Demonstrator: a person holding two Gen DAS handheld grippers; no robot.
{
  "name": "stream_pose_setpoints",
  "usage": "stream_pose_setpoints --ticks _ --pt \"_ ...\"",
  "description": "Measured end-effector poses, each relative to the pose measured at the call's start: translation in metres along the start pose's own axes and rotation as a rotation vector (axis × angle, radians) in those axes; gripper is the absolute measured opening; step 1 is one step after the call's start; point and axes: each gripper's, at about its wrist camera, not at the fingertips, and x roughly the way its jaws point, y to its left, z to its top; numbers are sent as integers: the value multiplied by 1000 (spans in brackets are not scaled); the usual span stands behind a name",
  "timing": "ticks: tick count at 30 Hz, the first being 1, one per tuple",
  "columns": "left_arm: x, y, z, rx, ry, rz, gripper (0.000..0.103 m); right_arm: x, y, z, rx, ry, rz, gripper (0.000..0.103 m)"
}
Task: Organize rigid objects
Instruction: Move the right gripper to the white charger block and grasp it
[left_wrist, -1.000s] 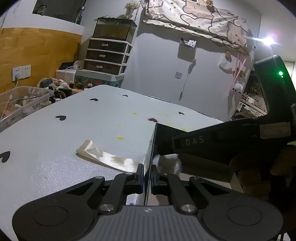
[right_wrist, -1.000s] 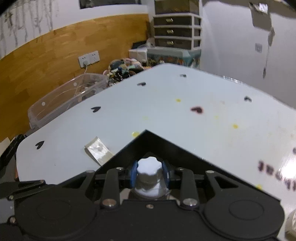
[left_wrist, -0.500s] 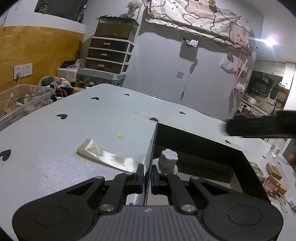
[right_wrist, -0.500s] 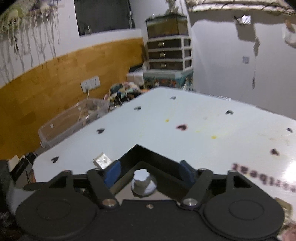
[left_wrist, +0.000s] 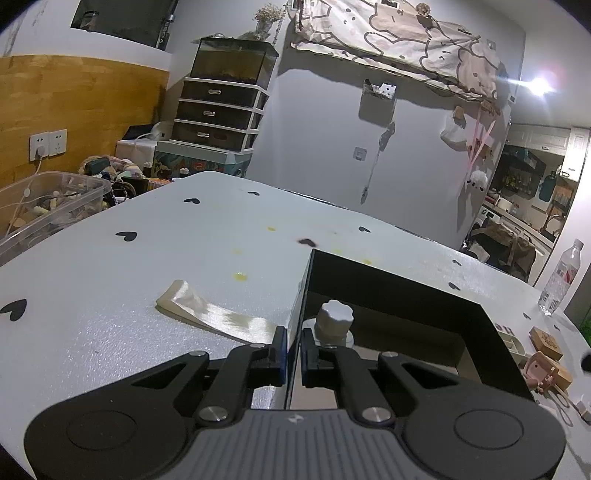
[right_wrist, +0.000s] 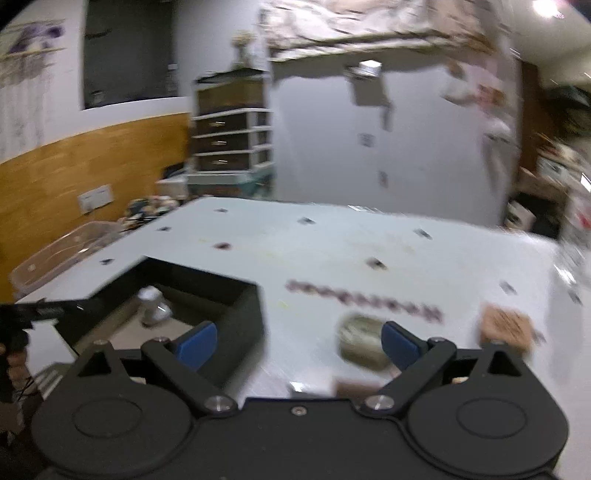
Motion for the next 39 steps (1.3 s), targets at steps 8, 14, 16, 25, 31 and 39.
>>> stream_pose_setpoints --ticks 8,14,16,25,31,39 --pt "0 1 0 0 0 -1 7 -6 -19 -49 135 49 -10 96" --pt "0 1 0 2 2 -3 7 0 -11 -58 103 52 36 94" --pt "0 1 0 1 1 -3 7 5 -7 -56 55 48 54 94" --pt "0 1 0 2 3 -1 7 35 -7 -53 -77 75 84 94" --pt "1 1 0 3 3 -2 7 42 -10 -55 -130 116 192 94" --pt "2 1 0 3 3 -3 7 22 -1 -65 -192 144 212 92"
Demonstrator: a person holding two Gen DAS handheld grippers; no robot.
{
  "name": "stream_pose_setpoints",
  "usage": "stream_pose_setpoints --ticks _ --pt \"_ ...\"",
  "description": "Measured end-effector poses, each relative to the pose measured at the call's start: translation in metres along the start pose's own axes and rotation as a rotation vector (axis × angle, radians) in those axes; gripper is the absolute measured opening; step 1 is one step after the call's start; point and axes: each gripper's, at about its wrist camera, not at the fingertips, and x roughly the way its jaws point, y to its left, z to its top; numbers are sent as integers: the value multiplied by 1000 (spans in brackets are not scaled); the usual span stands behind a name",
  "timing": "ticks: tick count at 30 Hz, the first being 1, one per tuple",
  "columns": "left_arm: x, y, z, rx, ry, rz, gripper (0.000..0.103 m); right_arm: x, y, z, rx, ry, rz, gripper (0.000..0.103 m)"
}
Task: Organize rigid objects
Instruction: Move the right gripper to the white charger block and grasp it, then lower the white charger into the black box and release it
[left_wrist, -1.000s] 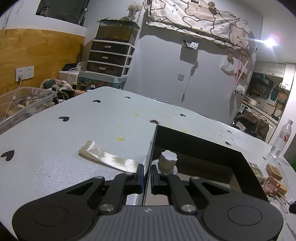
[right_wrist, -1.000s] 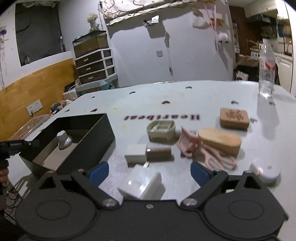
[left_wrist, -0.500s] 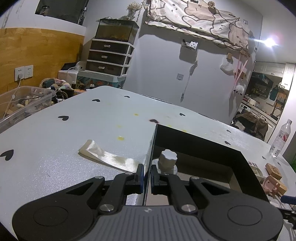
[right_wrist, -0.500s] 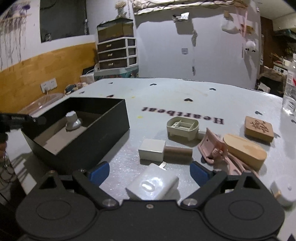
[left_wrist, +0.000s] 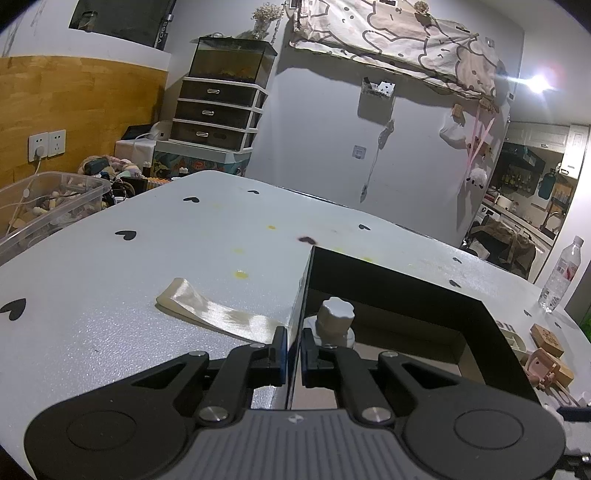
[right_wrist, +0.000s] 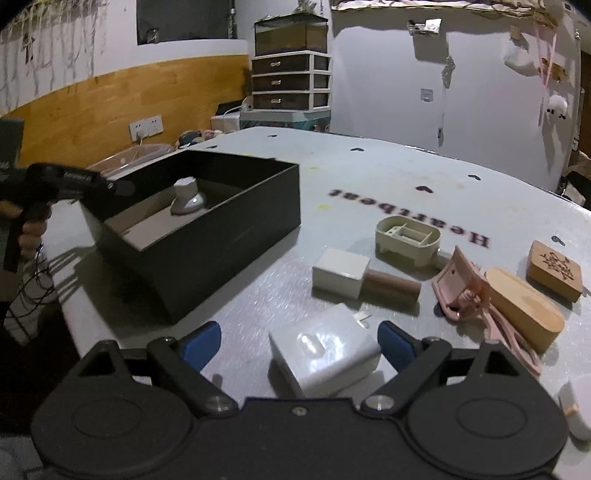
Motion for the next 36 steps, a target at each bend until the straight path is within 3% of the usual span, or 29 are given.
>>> stream_pose_setpoints --ticks 5,10,12,20,24,31,36 --pt "0 0 0 1 0 1 7 -11 8 -5 17 7 -4 84" --pt "0 0 0 1 0 1 7 -13 6 -3 75 17 -39 57" --pt "0 0 0 0 0 0 7 -9 0 -1 113 34 -46 52" --pt "0 0 0 4 1 2 7 -1 3 5 129 63 -68 51" --pt "0 0 -1 0 0 -1 7 -5 3 17 180 35 -65 50" --pt "0 1 0 -3 0 -6 7 -9 26 78 203 -76 33 50" --pt "1 2 0 -3 1 -9 7 27 50 121 227 -14 118 50"
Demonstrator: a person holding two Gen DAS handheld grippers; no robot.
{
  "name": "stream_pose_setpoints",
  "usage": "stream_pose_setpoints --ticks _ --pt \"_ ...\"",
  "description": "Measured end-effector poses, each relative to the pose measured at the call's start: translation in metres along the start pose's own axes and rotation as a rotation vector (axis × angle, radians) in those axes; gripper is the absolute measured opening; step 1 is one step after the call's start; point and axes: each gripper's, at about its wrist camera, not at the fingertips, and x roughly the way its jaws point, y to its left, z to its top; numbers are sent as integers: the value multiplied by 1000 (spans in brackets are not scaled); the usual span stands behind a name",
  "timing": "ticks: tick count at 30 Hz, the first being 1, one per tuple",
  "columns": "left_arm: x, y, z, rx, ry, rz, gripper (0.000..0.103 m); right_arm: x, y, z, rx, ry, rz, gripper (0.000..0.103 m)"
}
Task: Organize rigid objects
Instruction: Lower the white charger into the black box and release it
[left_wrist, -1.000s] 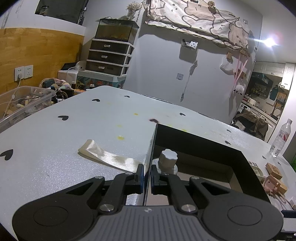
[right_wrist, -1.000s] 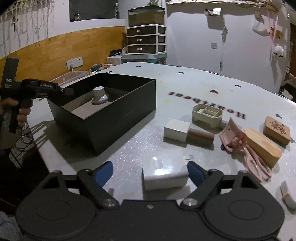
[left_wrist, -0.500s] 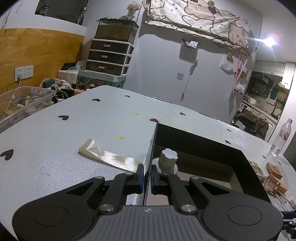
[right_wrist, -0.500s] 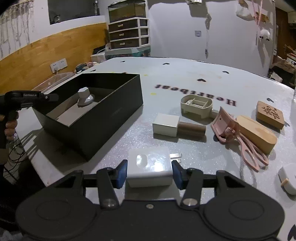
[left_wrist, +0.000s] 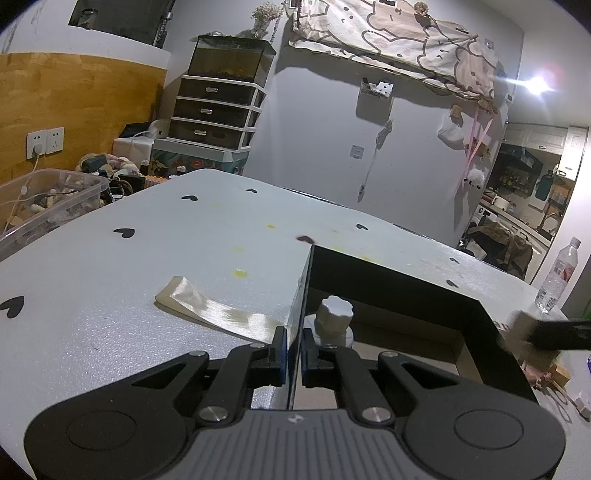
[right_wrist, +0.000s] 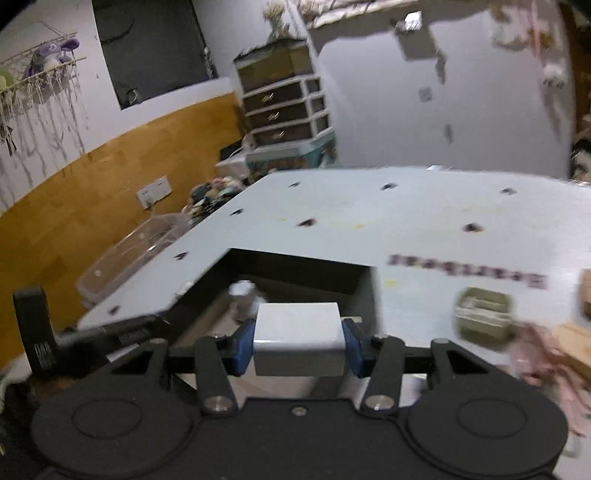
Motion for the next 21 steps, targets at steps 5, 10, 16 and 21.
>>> stream_pose_setpoints --ticks 5,10,16,21 --pt "1 2 0 5 7 -15 7 61 23 13 54 136 21 50" --pt "1 5 2 11 14 -28 7 109 37 12 149 213 -41 50" --pt "2 6 2 8 18 -40 7 137 45 9 284 289 -41 53" --pt "1 8 2 7 17 -46 7 139 37 -1 399 349 7 52"
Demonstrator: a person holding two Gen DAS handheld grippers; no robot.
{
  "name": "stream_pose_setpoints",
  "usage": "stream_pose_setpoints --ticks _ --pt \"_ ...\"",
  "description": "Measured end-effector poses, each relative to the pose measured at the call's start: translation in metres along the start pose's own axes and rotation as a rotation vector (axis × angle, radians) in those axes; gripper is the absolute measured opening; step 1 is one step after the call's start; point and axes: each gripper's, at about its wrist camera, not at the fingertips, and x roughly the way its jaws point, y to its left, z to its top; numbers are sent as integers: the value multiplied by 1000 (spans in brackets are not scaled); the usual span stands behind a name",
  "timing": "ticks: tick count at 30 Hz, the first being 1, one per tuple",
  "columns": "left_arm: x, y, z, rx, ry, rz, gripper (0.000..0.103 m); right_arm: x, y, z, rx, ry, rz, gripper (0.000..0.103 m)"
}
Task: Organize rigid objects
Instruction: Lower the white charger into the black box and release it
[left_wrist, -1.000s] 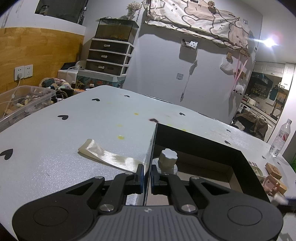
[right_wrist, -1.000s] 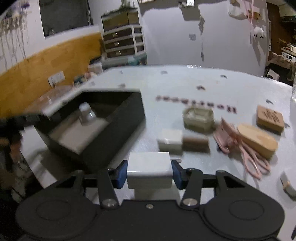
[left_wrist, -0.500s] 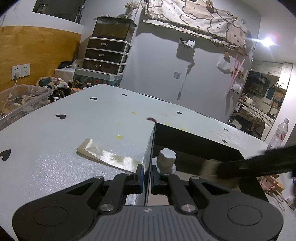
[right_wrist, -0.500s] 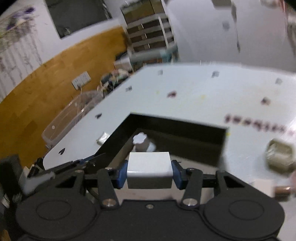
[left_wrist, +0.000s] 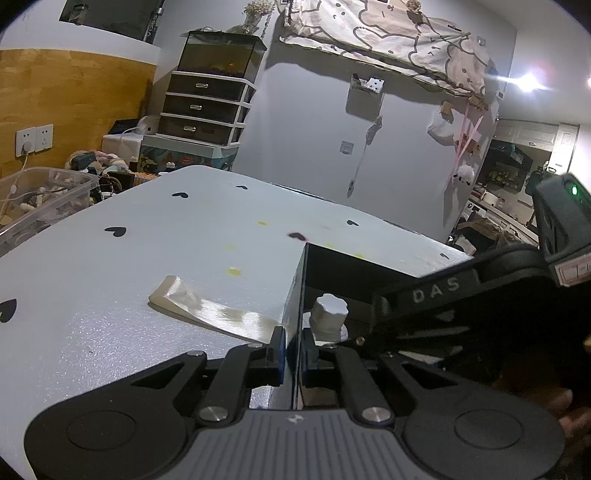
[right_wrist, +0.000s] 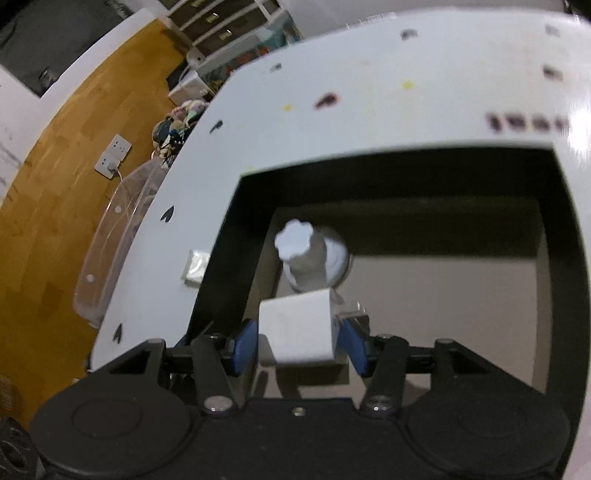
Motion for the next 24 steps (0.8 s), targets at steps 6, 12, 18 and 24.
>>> stream_pose_setpoints --ticks 6,12,18,24 --pt "0 0 0 0 0 1 7 -6 -11 -5 64 30 45 35" --pt "-2 -1 1 4 4 8 7 -1 -8 -2 76 0 78 28" --pt "-3 -2 3 8 5 9 7 -9 -9 -2 52 11 96 33" --pt "-4 -3 3 8 2 12 7 -41 -9 -9 -53 -82 91 69"
